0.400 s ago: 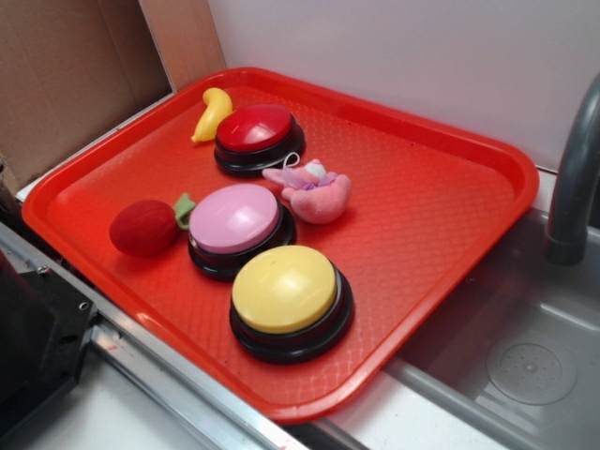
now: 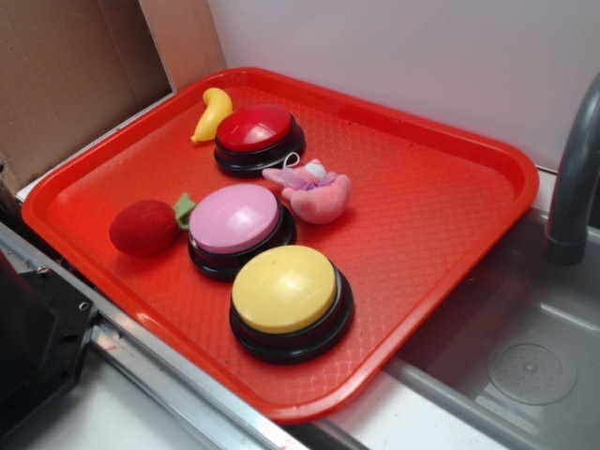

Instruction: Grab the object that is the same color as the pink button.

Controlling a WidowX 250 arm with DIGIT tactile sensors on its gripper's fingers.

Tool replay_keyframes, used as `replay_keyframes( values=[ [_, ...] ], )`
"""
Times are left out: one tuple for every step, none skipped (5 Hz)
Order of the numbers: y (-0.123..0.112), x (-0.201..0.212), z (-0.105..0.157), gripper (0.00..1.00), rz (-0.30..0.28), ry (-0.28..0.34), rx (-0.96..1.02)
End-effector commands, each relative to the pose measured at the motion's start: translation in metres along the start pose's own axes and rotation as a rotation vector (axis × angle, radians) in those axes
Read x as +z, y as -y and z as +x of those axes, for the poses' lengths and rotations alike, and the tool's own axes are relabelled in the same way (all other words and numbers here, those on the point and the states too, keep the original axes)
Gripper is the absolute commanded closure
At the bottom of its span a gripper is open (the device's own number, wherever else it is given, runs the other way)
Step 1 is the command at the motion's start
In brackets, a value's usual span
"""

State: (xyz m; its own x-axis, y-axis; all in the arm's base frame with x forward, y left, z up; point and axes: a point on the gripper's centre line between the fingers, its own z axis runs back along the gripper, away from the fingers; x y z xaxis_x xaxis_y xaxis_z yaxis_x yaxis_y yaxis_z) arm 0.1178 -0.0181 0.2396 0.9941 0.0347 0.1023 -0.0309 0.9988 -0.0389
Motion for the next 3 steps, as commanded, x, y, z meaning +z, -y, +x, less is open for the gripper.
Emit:
replay_keyframes(
  values=[
    [0.006, -0.016, 0.013, 0.00, -0.004, 0.010, 0.160],
    [0.009, -0.039, 0.028, 0.00, -0.012, 0.025, 0.336],
    [0.012, -0.063, 0.049, 0.00, -0.028, 0.059, 0.490]
  ],
)
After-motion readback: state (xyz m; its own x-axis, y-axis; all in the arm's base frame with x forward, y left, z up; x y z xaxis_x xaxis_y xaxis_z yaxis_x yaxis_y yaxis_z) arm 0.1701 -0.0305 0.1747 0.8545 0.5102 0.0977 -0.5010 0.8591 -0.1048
